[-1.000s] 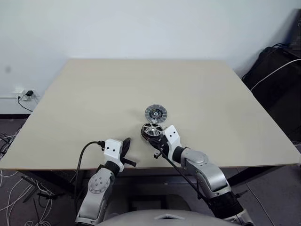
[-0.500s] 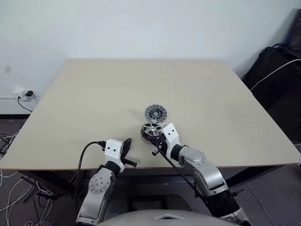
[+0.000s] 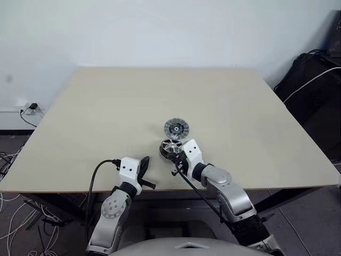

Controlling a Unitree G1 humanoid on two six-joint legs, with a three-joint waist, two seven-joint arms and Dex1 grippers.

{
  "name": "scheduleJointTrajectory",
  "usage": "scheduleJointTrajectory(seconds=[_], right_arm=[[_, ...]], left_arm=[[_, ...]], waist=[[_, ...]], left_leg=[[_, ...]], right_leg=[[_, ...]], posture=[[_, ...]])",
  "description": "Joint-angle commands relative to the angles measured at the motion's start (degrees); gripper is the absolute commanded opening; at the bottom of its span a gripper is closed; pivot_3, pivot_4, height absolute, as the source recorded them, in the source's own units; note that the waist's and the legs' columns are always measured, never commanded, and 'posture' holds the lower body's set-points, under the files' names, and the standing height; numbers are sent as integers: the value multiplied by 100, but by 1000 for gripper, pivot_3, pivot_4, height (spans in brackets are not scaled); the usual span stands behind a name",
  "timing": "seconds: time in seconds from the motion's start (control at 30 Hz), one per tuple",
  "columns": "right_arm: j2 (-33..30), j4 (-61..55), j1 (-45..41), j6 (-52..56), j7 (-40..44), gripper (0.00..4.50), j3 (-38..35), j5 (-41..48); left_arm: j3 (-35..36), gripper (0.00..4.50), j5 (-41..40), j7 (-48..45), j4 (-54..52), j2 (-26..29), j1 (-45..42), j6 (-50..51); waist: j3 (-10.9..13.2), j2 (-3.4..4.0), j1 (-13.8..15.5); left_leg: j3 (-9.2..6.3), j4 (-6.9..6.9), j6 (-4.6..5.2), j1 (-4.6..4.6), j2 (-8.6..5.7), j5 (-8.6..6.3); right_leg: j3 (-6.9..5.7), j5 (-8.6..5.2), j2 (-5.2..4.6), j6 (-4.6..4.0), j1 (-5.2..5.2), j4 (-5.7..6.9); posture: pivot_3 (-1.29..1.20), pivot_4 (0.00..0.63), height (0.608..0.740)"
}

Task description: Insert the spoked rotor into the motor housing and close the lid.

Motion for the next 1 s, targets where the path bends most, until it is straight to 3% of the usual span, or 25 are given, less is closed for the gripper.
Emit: scheduleJointTrajectory(seconds=[0.03,0.6,0.9,1.0], right_arm=[[6,-8,-142,-202,-53,0,-49,-104],[-395,87,-221,-272,362,0,374,-517],[-122,-327,-150,-656,881,0,-118,408],[-16,-323,-206,-603,715,0,-226,420]], left_arm=[[-35,20,5,-6,-63,-50,-82,-30],[-31,20,10,15,-46,-67,-129,26],[-55,20,0,3,-62,-69,-94,30],[-68,20,-8,-11,-63,-64,-97,35]], waist=[[-1,1,2],[-2,2,0],[-2,1,2],[-3,0,0]], left_leg=[[0,0,0,1,0,0],[1,0,-1,3,-5,1],[0,0,-1,4,-5,1],[0,0,0,4,-1,0]], right_leg=[[0,0,0,0,1,0],[0,0,2,0,2,1],[0,0,4,1,4,1],[1,1,3,1,4,0]], posture=[[0,0,740],[0,0,740],[0,0,740],[0,0,740]])
